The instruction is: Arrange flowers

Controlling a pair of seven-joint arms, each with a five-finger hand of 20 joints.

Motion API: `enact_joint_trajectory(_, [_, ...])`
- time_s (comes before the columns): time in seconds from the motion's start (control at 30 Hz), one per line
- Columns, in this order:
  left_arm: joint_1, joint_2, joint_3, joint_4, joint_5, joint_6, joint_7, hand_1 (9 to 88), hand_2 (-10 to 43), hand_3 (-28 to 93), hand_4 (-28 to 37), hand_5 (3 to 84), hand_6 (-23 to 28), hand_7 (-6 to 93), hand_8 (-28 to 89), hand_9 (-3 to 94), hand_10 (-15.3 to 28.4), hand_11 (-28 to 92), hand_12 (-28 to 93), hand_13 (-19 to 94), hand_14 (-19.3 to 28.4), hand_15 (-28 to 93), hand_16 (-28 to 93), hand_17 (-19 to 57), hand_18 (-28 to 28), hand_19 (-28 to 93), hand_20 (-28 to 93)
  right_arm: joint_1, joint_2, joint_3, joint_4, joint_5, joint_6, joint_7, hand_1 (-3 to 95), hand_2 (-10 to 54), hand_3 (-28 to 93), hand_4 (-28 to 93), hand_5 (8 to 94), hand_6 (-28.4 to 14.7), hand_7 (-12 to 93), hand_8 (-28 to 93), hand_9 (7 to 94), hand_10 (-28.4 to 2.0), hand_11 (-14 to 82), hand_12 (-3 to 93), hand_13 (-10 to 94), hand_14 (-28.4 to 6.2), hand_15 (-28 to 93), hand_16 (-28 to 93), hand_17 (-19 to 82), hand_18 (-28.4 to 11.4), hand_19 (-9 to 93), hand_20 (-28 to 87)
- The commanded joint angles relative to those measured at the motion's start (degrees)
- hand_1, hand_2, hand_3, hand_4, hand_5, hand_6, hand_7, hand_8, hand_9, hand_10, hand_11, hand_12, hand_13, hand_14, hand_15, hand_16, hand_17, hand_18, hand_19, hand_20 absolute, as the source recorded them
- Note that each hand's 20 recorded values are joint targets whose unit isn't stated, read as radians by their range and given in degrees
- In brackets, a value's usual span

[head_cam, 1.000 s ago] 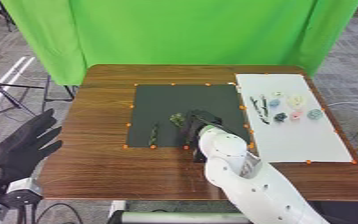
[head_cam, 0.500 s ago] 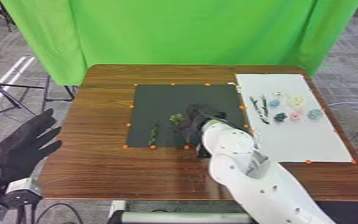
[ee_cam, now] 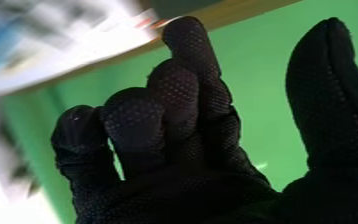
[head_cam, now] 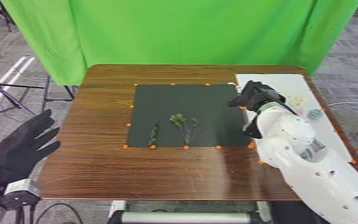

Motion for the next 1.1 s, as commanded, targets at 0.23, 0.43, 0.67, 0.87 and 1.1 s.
enact_joint_trajectory(0.23, [0.70,-1.17,-0.12,-0.31,0.11,0.04,0.22,23.6,-4.4,69,-28.1,21.0,0.8,17.5,-9,16.5,8.7,9,22,12,11.4,12,9,-13.2,18.9,35,10,0.58,4.18,-1.62,9.19,-8.73,0.09,3.05,23.8,-9.5,74,-28,61.8,-4.0,46,-13,66.1,-13.3,59.7,46.2,62,-12.2,79,36,29,-22.4,90,55])
enact_joint_trajectory(0.43, [0.55,-0.98,0.00,-0.26,0.01,0.19,0.14,23.7,-4.2,69,-28.2,21.1,0.8,17.4,-9,16.5,8.7,9,22,12,11.3,12,9,-13.2,18.8,35,10,2.13,3.19,-3.28,11.39,-8.72,-1.18,2.89,23.3,-9.5,72,-28,62.0,-3.9,46,-13,66.3,-13.3,59.8,45.7,62,-12.1,79,35,29,-22.6,90,55])
enact_joint_trajectory(0.67, [0.62,-1.22,0.09,-0.25,0.07,0.07,0.19,23.7,-3.8,69,-28.1,21.0,0.8,17.6,-9,16.5,8.7,9,22,12,11.3,12,9,-13.2,18.8,35,10,3.05,2.59,-5.52,12.87,-9.03,-2.79,2.08,24.3,-9.5,70,-28,62.2,-3.7,46,-13,66.7,-13.1,59.6,45.2,62,-11.9,79,35,29,-22.7,90,55])
enact_joint_trajectory(0.87, [0.41,-1.08,0.16,-0.16,0.00,0.12,0.08,23.7,-3.8,69,-28.0,21.1,0.8,17.5,-9,16.6,8.8,10,22,12,11.4,12,9,-13.2,18.8,35,10,3.32,1.91,-7.82,13.82,-8.88,-4.01,1.73,29.9,-9.5,71,-28,64.7,-2.5,48,-13,69.2,-12.6,59.9,45.0,65,-10.8,79,35,30,-22.8,90,55])
enact_joint_trajectory(1.1, [0.15,-1.09,0.28,-0.07,0.00,0.00,-0.23,23.7,-3.8,69,-28.0,21.1,0.8,17.5,-9,16.7,8.9,10,22,12,11.4,12,9,-13.2,18.8,35,10,2.47,0.94,-8.94,14.39,-7.49,-1.52,0.78,39.5,-9.5,72,-28,67.3,-0.5,48,13,72.4,-11.2,60.3,45.1,69,-9.5,79,36,32,-22.9,92,54])
